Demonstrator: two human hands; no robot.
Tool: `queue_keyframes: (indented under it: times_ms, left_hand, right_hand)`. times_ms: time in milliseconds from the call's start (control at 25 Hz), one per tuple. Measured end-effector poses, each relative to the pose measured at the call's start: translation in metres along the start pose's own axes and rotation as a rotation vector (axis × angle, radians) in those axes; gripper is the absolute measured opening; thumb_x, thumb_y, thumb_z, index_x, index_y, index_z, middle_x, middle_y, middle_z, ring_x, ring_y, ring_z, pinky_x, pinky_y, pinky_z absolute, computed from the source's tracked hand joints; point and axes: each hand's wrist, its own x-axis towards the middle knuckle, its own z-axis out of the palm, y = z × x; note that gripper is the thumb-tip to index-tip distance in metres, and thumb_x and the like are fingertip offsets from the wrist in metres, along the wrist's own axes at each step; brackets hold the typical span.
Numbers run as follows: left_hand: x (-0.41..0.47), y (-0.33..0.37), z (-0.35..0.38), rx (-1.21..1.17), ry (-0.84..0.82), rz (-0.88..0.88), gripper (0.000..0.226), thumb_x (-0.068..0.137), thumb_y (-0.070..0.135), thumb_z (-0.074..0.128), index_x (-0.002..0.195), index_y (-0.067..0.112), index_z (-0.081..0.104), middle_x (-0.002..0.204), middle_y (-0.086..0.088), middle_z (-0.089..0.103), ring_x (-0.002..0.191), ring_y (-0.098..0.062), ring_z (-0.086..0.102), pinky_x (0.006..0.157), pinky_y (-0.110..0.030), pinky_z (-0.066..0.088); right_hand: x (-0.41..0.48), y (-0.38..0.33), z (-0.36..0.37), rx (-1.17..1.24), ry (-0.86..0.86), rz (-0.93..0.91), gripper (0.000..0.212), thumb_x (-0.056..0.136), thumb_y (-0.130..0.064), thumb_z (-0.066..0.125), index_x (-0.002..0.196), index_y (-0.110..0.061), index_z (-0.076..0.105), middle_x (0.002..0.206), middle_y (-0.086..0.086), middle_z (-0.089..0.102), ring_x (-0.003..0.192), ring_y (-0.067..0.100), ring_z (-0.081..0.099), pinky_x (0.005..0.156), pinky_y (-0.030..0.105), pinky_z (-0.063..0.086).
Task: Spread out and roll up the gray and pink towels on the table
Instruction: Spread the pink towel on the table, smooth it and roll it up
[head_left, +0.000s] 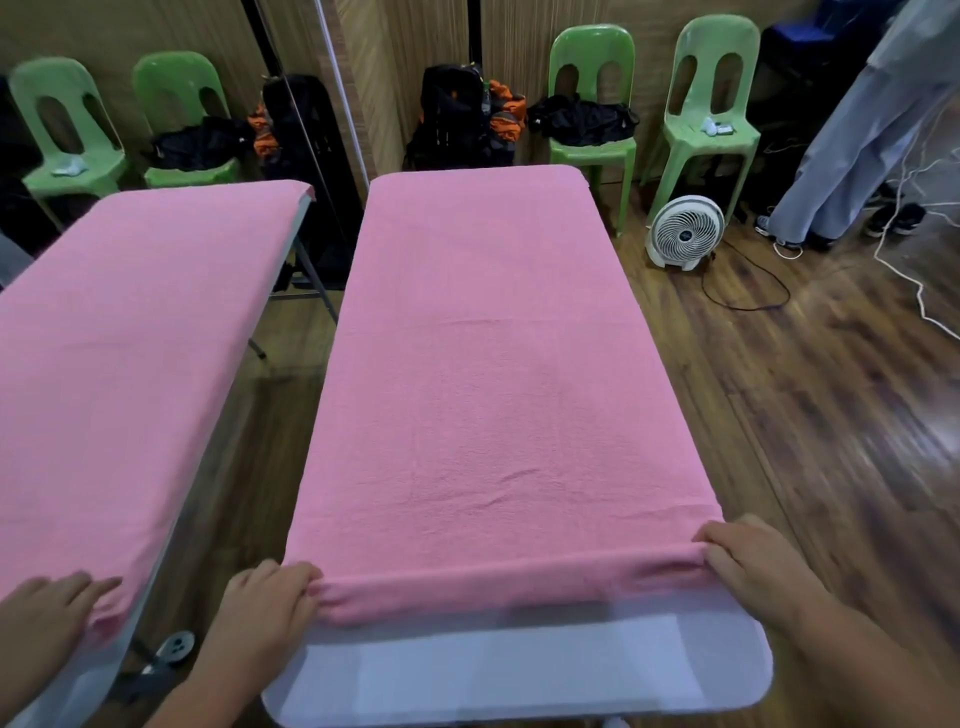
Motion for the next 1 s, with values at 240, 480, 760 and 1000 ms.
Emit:
queue_keyframes:
  times_ms: [240, 480, 760, 1000]
  left_hand:
    - [-0.001, 0.015, 0.007, 0.184, -0.073, 0.071, 0.043, 0.074, 0.040, 0.052, 0.113, 0.026, 0.063, 0.117, 0.004, 0.058, 0.109, -0.023, 0.054, 0.106, -0.049, 0.033]
    - [0.009, 0.019, 0.008, -0.002, 0.002, -0.065, 0.021, 0.080, 0.031, 0.041, 0.089, 0.029, 0.060, 0.090, 0.011, 0.061, 0.086, -0.017, 0.055, 0.077, -0.034, 0.038]
    - [0.038, 0.011, -0.005, 0.138, 0.012, -0.040, 0.018, 0.088, 0.035, 0.036, 0.089, 0.037, 0.054, 0.083, 0.010, 0.064, 0.076, -0.016, 0.057, 0.075, -0.042, 0.046]
    - [0.036, 0.036, 0.007, 0.186, -0.117, -0.050, 0.043, 0.075, 0.034, 0.058, 0.118, 0.030, 0.062, 0.122, 0.005, 0.062, 0.110, -0.020, 0.055, 0.099, -0.046, 0.044]
  right_hand:
    - [-0.010, -0.035, 0.006, -0.155, 0.062, -0.297, 0.037, 0.067, -0.034, 0.059, 0.101, -0.023, 0.069, 0.106, -0.008, 0.064, 0.099, 0.018, 0.057, 0.093, 0.037, 0.038]
    - [-0.003, -0.024, 0.020, -0.030, 0.087, -0.083, 0.020, 0.076, -0.032, 0.044, 0.077, -0.028, 0.063, 0.075, -0.011, 0.061, 0.075, 0.020, 0.053, 0.078, 0.040, 0.043]
    - [0.029, -0.025, -0.011, -0.109, 0.067, 0.027, 0.026, 0.083, -0.041, 0.039, 0.088, -0.029, 0.062, 0.074, -0.002, 0.063, 0.074, 0.022, 0.055, 0.068, 0.038, 0.045]
    - [0.016, -0.037, 0.008, -0.178, 0.072, -0.235, 0.044, 0.064, -0.033, 0.063, 0.107, -0.024, 0.069, 0.107, -0.009, 0.066, 0.099, 0.018, 0.059, 0.095, 0.037, 0.040]
